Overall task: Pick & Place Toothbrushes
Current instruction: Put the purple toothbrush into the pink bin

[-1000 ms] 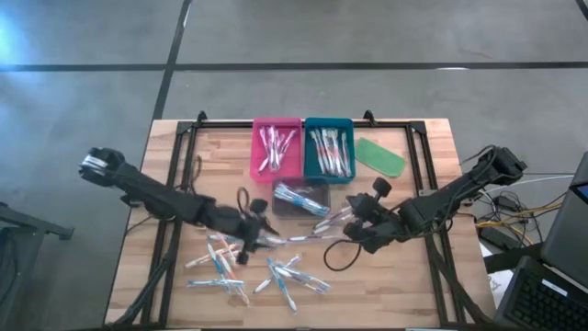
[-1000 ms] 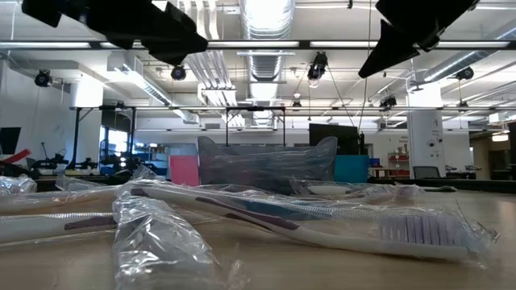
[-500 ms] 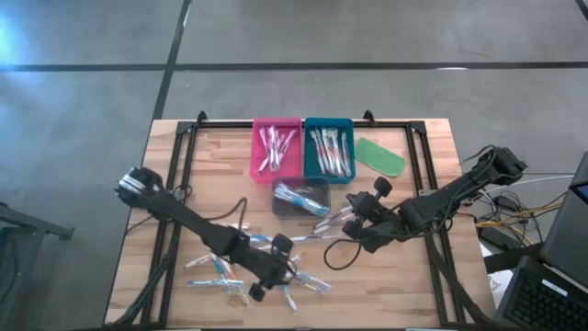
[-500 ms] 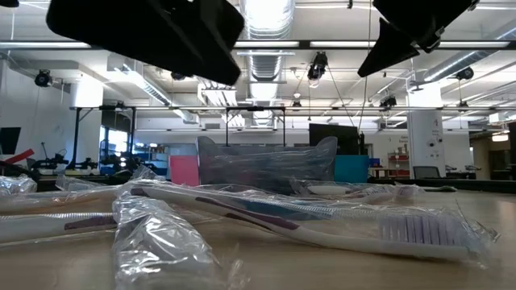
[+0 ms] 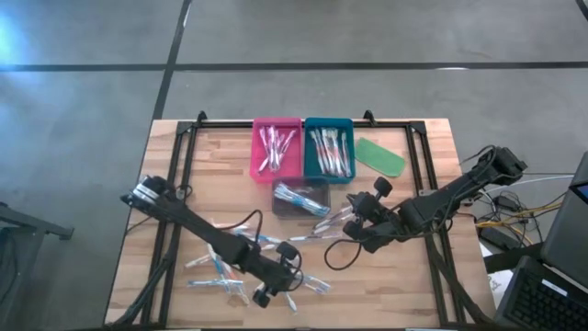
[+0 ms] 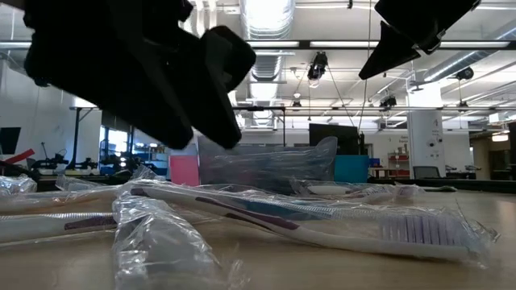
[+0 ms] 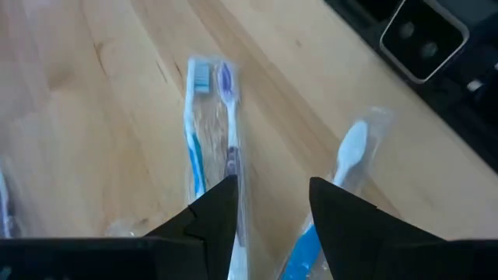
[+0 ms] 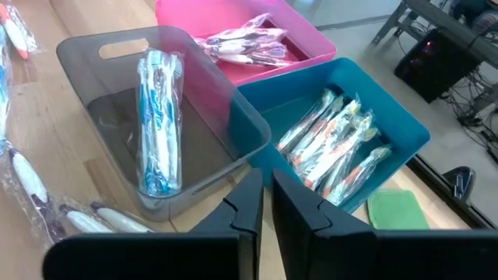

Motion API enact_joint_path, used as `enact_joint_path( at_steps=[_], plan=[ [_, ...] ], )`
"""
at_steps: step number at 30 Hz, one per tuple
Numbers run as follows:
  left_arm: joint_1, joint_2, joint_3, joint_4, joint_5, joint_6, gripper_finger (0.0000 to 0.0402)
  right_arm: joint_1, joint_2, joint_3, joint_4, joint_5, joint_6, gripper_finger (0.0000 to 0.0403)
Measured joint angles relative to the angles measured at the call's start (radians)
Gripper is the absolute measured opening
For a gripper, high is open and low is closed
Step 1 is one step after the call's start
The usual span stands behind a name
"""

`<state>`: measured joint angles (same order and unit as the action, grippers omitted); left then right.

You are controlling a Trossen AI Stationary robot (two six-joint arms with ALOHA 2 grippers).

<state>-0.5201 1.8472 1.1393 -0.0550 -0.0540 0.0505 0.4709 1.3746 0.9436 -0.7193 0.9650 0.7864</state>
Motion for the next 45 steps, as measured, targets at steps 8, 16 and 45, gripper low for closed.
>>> enact_joint_path(
  at_steps=[8,16,45],
  plan=[
    [0.003,0.028,-0.001,-0.022,0.000,0.000,0.0165,0.000,0.000,-0.002,-0.001,0.000,-0.001,0.0011],
    [0.035,0.062,-0.001,-0.040,-0.034,-0.003,0.0165,0.000,0.000,-0.002,-0.001,0.000,-0.001,0.0016],
    [0.060,0.089,-0.003,-0.042,-0.031,0.005,0.0040,0.000,0.000,-0.003,-0.001,0.000,-0.003,0.0018]
  ],
)
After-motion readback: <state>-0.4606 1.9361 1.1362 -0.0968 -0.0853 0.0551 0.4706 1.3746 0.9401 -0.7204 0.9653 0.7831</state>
